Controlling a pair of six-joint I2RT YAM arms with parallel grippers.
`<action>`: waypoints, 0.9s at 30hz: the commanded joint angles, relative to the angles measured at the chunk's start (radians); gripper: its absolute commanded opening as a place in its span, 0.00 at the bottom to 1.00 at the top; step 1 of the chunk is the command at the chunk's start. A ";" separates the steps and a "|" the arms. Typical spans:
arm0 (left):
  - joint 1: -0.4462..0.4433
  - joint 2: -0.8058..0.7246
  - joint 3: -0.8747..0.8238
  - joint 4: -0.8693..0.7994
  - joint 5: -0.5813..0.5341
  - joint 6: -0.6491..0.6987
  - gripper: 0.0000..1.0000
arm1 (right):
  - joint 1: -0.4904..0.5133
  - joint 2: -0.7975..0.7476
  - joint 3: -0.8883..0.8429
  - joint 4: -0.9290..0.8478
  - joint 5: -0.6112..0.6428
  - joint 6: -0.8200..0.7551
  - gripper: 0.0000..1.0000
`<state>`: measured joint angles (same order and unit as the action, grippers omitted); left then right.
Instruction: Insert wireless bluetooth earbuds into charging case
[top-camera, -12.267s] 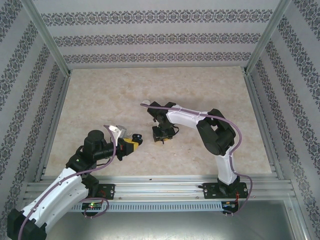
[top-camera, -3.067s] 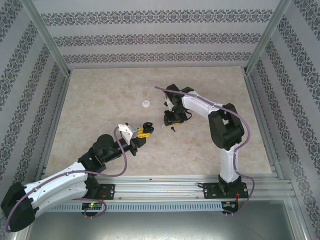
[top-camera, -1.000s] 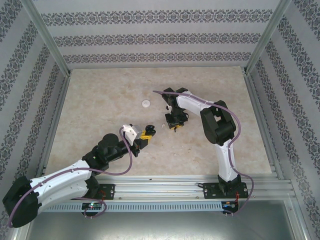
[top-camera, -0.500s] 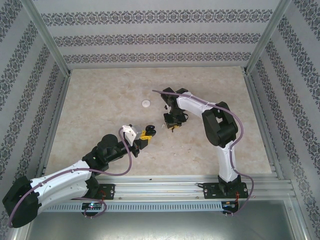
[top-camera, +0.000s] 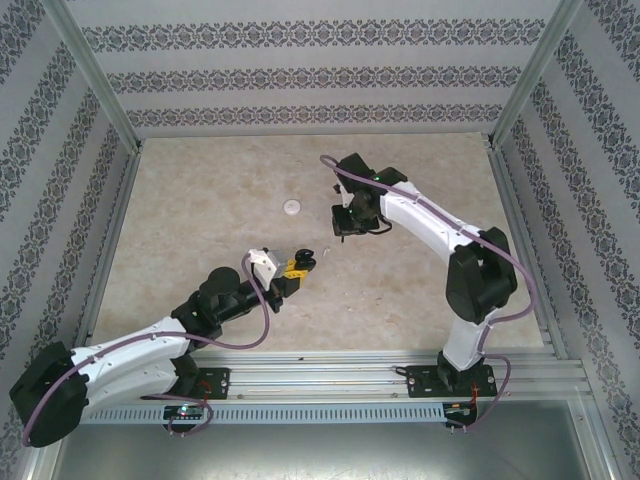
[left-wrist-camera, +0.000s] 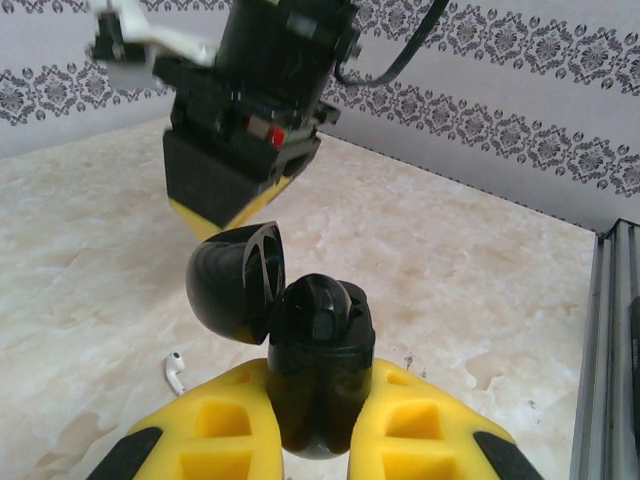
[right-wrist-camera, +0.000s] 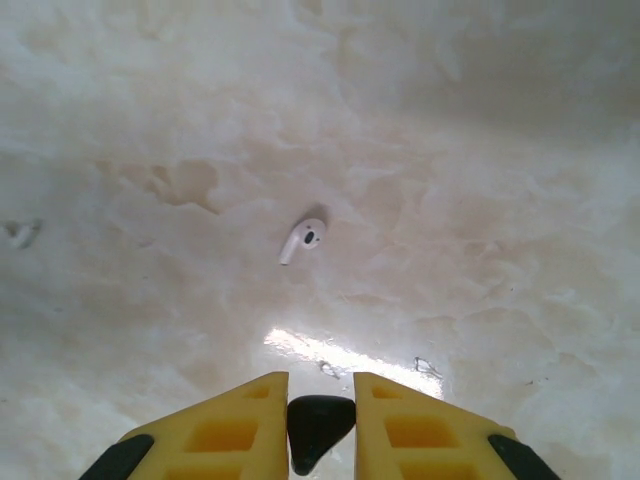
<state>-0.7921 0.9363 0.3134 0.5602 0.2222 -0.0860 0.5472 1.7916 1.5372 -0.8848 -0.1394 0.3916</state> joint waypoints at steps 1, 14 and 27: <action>-0.013 0.040 0.053 0.092 0.034 0.021 0.00 | 0.014 -0.079 -0.009 0.002 -0.005 0.023 0.19; -0.012 0.194 0.114 0.200 0.045 -0.024 0.00 | 0.026 -0.278 -0.041 0.006 -0.006 0.030 0.19; -0.012 0.185 0.133 0.194 0.032 0.005 0.00 | 0.029 -0.357 0.001 0.002 -0.058 0.046 0.17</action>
<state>-0.7921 1.1343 0.4160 0.6968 0.2508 -0.0898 0.5659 1.4651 1.5116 -0.8791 -0.1688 0.4213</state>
